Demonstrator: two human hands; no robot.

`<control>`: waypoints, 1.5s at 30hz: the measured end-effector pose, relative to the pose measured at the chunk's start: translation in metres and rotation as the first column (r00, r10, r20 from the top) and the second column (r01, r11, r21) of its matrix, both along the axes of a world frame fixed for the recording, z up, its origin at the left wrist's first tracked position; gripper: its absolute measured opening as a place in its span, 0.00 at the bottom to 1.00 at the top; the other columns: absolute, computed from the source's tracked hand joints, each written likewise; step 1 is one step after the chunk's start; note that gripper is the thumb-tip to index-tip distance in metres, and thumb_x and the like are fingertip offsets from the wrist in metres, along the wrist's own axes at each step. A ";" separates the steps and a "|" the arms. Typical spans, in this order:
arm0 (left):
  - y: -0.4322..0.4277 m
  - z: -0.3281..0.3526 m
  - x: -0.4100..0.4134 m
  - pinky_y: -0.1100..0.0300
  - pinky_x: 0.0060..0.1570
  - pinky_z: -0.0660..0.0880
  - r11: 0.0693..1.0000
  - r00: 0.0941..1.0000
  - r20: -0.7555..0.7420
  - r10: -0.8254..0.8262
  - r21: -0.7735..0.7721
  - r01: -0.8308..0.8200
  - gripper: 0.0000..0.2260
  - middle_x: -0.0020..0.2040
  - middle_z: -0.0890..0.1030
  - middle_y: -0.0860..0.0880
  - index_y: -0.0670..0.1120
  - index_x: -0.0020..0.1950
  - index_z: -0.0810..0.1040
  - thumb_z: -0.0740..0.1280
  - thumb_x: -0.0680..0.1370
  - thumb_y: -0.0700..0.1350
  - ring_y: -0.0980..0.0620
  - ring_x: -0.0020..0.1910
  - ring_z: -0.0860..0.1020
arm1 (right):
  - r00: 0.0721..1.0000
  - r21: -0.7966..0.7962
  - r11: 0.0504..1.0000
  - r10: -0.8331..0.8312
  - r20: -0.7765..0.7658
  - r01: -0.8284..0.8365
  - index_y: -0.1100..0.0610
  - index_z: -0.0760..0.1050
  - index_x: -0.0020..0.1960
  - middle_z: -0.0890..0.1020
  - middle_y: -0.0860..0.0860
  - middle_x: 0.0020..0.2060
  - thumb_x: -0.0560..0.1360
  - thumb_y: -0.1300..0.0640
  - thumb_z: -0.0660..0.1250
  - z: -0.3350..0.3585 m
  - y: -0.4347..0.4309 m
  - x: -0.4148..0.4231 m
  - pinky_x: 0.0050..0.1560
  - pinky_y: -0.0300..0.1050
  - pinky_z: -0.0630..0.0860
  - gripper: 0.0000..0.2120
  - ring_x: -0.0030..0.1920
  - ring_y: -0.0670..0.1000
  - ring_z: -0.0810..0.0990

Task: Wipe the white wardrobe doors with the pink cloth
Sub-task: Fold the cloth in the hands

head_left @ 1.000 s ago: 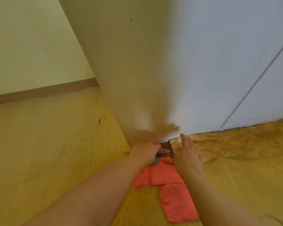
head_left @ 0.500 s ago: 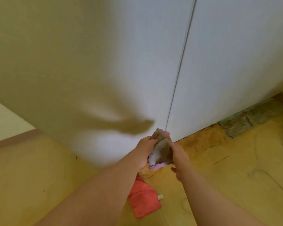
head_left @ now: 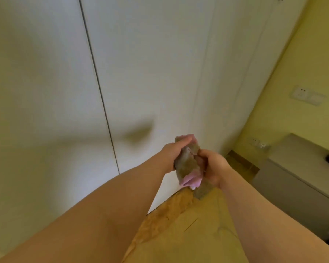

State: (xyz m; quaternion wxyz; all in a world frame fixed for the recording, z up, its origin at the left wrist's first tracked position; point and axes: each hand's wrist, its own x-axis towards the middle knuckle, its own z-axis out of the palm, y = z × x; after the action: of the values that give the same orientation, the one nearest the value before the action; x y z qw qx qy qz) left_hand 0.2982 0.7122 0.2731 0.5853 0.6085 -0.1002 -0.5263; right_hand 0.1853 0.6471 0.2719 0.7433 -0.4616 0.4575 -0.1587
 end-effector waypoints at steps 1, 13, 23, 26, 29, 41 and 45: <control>-0.013 0.012 -0.009 0.53 0.53 0.78 0.999 0.999 -0.016 -0.038 -0.029 0.038 0.23 0.51 0.82 0.45 0.43 0.58 0.77 0.72 0.71 0.57 0.47 0.50 0.81 | 1.000 -0.089 0.996 0.019 -0.016 -0.021 0.63 0.78 0.50 0.82 0.60 0.48 0.75 0.61 0.61 0.012 -0.011 -0.010 0.59 0.56 0.75 0.09 0.53 0.59 0.79; -0.175 0.080 -0.091 0.61 0.40 0.75 0.863 0.829 0.332 -0.449 -0.080 0.499 0.07 0.42 0.80 0.48 0.45 0.53 0.78 0.66 0.76 0.38 0.52 0.39 0.78 | 0.911 -0.817 0.574 -0.305 -0.277 -0.056 0.57 0.76 0.58 0.79 0.53 0.52 0.79 0.62 0.56 0.074 -0.146 -0.116 0.41 0.37 0.63 0.12 0.50 0.52 0.73; -0.398 0.076 -0.108 0.53 0.52 0.77 0.827 0.745 0.463 -0.479 -0.044 0.560 0.13 0.57 0.79 0.40 0.40 0.63 0.75 0.65 0.78 0.40 0.44 0.53 0.79 | 0.816 -0.730 0.679 -0.377 -0.438 -0.079 0.58 0.76 0.49 0.80 0.56 0.45 0.73 0.49 0.68 0.084 -0.335 -0.145 0.47 0.46 0.72 0.12 0.48 0.55 0.78; -0.441 0.068 -0.117 0.59 0.52 0.72 0.829 0.701 0.547 -0.457 -0.023 0.559 0.11 0.55 0.79 0.43 0.41 0.61 0.75 0.63 0.79 0.41 0.47 0.54 0.77 | 0.784 -0.605 0.790 -0.309 -0.538 -0.104 0.64 0.79 0.48 0.78 0.56 0.39 0.70 0.54 0.72 0.075 -0.374 -0.164 0.44 0.46 0.72 0.13 0.42 0.53 0.76; -0.490 0.054 -0.135 0.60 0.51 0.70 0.833 0.665 0.597 -0.448 0.009 0.553 0.13 0.58 0.78 0.42 0.41 0.63 0.75 0.63 0.80 0.43 0.45 0.56 0.76 | 0.723 -0.596 0.802 -0.424 -0.546 0.020 0.59 0.74 0.36 0.74 0.54 0.33 0.70 0.60 0.70 0.052 -0.416 -0.192 0.39 0.42 0.67 0.07 0.38 0.52 0.71; -0.656 0.003 -0.229 0.48 0.59 0.74 0.858 0.707 0.530 -0.468 0.081 0.508 0.14 0.56 0.80 0.41 0.42 0.60 0.78 0.64 0.79 0.48 0.42 0.55 0.78 | 0.696 -0.452 0.669 -0.705 -0.136 0.590 0.55 0.69 0.37 0.74 0.55 0.34 0.73 0.70 0.60 0.004 -0.609 -0.279 0.16 0.31 0.62 0.12 0.35 0.52 0.72; -0.708 -0.022 -0.266 0.51 0.61 0.72 0.900 0.756 0.495 -0.427 0.152 0.409 0.19 0.58 0.78 0.44 0.42 0.62 0.75 0.67 0.77 0.53 0.43 0.58 0.76 | 0.683 -0.403 0.678 -0.713 -0.158 0.615 0.58 0.72 0.42 0.71 0.54 0.31 0.72 0.73 0.58 -0.025 -0.669 -0.315 0.18 0.34 0.66 0.12 0.31 0.51 0.69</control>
State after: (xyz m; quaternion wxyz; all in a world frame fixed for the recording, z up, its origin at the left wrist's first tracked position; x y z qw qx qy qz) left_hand 0.0320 0.0044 0.2510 0.3935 0.6994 -0.3776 -0.4620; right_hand -0.1301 -0.0216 0.2471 0.4688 -0.3924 0.6711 -0.4195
